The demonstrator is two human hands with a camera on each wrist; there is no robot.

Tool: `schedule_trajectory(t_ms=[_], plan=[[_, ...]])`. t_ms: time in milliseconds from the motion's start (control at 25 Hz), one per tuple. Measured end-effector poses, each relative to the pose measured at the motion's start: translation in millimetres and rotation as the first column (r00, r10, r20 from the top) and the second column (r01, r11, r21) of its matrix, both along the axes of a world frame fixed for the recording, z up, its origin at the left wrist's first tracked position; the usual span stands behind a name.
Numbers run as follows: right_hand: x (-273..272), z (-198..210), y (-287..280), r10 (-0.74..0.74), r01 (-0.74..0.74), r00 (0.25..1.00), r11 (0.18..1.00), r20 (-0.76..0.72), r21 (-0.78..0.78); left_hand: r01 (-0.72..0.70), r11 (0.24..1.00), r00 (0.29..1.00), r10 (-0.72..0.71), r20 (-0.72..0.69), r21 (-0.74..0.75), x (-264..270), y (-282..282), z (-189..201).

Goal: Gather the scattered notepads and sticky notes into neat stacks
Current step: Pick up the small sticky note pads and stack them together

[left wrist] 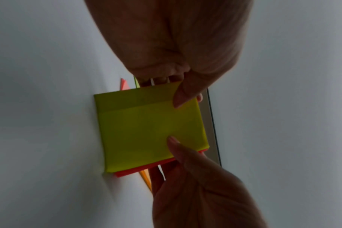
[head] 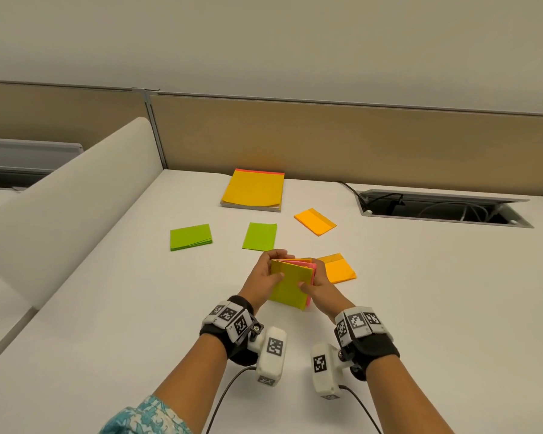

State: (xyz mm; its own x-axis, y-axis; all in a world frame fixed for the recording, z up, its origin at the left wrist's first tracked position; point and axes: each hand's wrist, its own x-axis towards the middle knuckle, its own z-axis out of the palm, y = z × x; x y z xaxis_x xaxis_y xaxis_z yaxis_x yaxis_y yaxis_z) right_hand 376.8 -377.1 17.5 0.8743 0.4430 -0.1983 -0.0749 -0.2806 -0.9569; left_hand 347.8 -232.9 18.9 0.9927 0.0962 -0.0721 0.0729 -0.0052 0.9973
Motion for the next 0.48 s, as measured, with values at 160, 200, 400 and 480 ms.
schedule_trajectory(t_ms=[160, 200, 400, 480], plan=[[1, -6, 2, -0.007, 0.011, 0.999, 0.994, 0.036, -0.112, 0.019, 0.992, 1.0, -0.02, 0.004, 0.127, -1, -4, -4], [3, -5, 2, -0.011, 0.019, 0.998, 0.992, 0.065, -0.123, 0.015, 0.99, 1.0, -0.018, 0.02, 0.14, 0, -3, -3], [5, 1, 0, 0.032, -0.018, 0.994, 0.991, 0.107, -0.136, 0.05, 0.988, 0.998, -0.053, 0.016, 0.143, 2, 0, -1], [4, -7, 1, 0.066, -0.046, 0.993, 0.979, 0.094, -0.2, 0.059, 0.982, 0.998, -0.052, -0.044, 0.177, 1, 0, -10]])
